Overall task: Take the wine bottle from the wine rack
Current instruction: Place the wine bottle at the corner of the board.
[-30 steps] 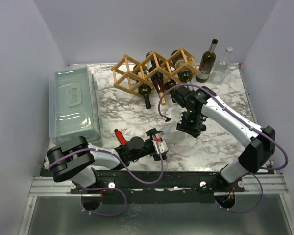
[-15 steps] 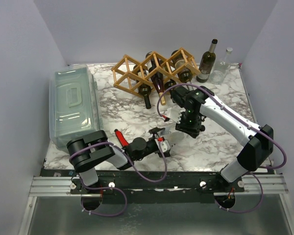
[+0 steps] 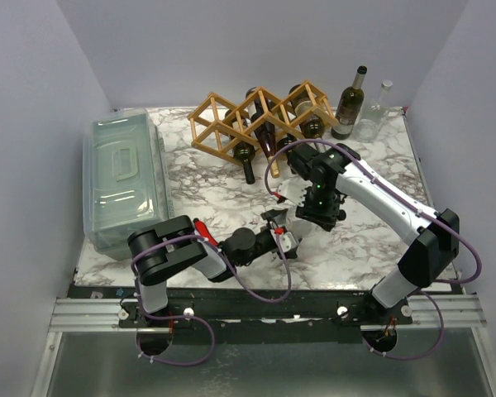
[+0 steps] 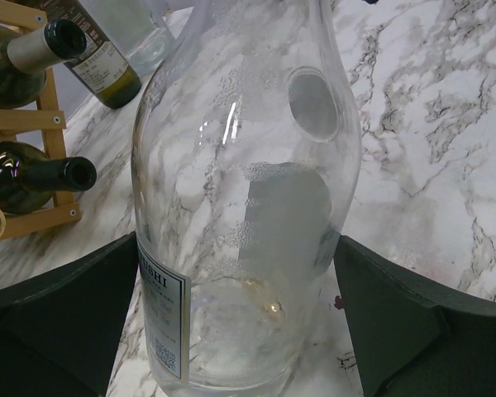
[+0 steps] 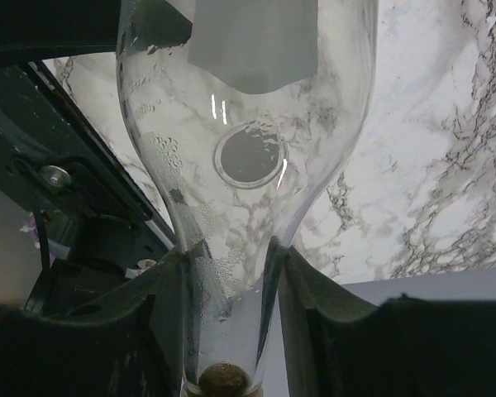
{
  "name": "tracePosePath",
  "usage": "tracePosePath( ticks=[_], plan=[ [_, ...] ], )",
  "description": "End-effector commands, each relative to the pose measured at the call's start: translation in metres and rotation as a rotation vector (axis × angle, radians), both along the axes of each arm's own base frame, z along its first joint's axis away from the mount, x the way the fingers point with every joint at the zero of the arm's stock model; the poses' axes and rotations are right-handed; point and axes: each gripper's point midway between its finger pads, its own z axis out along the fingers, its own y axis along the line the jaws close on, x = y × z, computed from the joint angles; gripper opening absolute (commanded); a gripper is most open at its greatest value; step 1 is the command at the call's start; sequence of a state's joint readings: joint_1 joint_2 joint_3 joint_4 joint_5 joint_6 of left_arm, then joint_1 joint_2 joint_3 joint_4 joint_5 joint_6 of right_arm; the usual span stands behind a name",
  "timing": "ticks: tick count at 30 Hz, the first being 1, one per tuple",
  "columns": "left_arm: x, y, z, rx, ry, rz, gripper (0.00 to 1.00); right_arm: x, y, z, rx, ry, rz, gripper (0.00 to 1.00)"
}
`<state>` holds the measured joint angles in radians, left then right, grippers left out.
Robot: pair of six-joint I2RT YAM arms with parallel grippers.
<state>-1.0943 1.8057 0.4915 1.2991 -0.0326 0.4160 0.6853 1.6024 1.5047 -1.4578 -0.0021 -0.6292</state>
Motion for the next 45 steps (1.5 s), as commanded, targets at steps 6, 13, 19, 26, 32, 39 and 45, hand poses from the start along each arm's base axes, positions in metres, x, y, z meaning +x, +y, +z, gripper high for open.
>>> tracePosePath(
  ticks=[6, 13, 19, 26, 32, 39, 45],
  plan=[
    [0.012, -0.011, -0.006, 0.012, -0.009, 0.032, 0.99, 0.0, 0.034, 0.011, 0.156, 0.005, 0.026, 0.05],
    [0.004, -0.023, -0.007, 0.019, 0.028, -0.032, 0.99, -0.002, 0.039, 0.011, 0.166, 0.016, 0.026, 0.06],
    [0.003, -0.022, -0.015, 0.029, 0.057, -0.031, 0.96, -0.005, 0.04, 0.009, 0.17, 0.033, 0.024, 0.11],
    [-0.009, -0.016, -0.029, 0.038, 0.117, -0.062, 0.81, -0.008, 0.041, 0.005, 0.171, 0.055, 0.017, 0.2],
    [-0.011, -0.01, -0.032, 0.022, 0.161, -0.039, 0.69, -0.009, 0.046, 0.007, 0.194, 0.065, 0.008, 0.32],
    [-0.016, -0.002, -0.035, -0.014, 0.201, -0.031, 0.57, -0.01, 0.052, 0.009, 0.216, 0.079, 0.001, 0.49],
    [-0.021, 0.005, -0.043, -0.033, 0.232, -0.029, 0.55, -0.012, 0.053, 0.003, 0.213, 0.106, 0.004, 0.66]
  ],
)
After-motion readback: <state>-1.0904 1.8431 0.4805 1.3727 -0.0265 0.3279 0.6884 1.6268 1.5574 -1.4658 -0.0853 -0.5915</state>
